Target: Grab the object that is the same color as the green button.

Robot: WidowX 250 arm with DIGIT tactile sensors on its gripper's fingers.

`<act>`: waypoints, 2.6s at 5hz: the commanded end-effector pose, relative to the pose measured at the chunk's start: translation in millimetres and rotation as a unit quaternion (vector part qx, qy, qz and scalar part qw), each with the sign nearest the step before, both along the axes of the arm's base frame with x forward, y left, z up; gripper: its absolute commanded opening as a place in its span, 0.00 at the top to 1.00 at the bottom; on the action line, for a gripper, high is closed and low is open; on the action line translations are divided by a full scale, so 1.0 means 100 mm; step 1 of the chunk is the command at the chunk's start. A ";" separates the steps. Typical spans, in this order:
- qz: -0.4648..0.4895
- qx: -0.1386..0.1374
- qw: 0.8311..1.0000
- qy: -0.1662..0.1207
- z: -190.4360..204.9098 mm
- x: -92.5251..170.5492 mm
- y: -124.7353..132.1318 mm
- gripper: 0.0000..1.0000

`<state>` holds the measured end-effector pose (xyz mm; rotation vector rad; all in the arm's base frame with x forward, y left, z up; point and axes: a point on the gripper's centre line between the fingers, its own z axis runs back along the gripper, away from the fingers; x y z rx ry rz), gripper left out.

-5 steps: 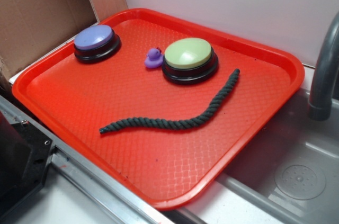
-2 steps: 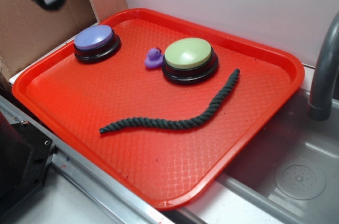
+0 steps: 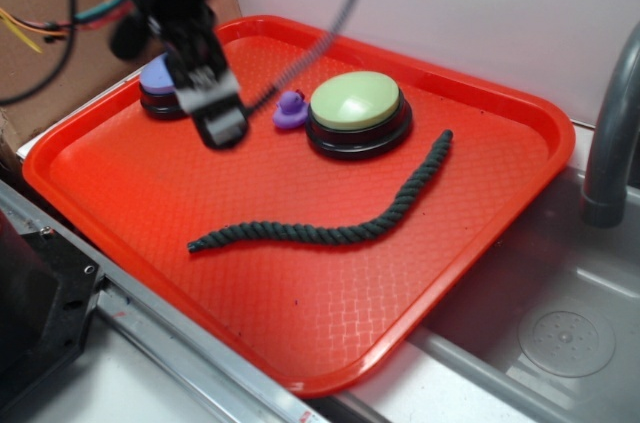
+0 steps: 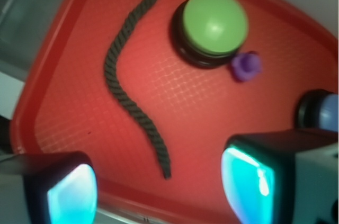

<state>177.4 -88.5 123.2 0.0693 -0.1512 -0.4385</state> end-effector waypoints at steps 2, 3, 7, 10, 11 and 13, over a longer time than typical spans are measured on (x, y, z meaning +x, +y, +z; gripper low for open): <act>-0.068 -0.018 0.997 0.028 -0.89 0.29 -0.21 0.00; -0.093 -0.023 0.995 0.039 -1.04 0.29 -0.27 0.00; -0.118 -0.038 0.991 0.040 -1.17 0.30 -0.31 1.00; -0.056 -0.037 0.998 0.022 -0.73 0.29 -0.16 1.00; 0.024 -0.028 0.999 0.011 -0.23 0.27 0.02 1.00; 0.215 -0.061 0.975 -0.006 0.50 0.20 0.55 1.00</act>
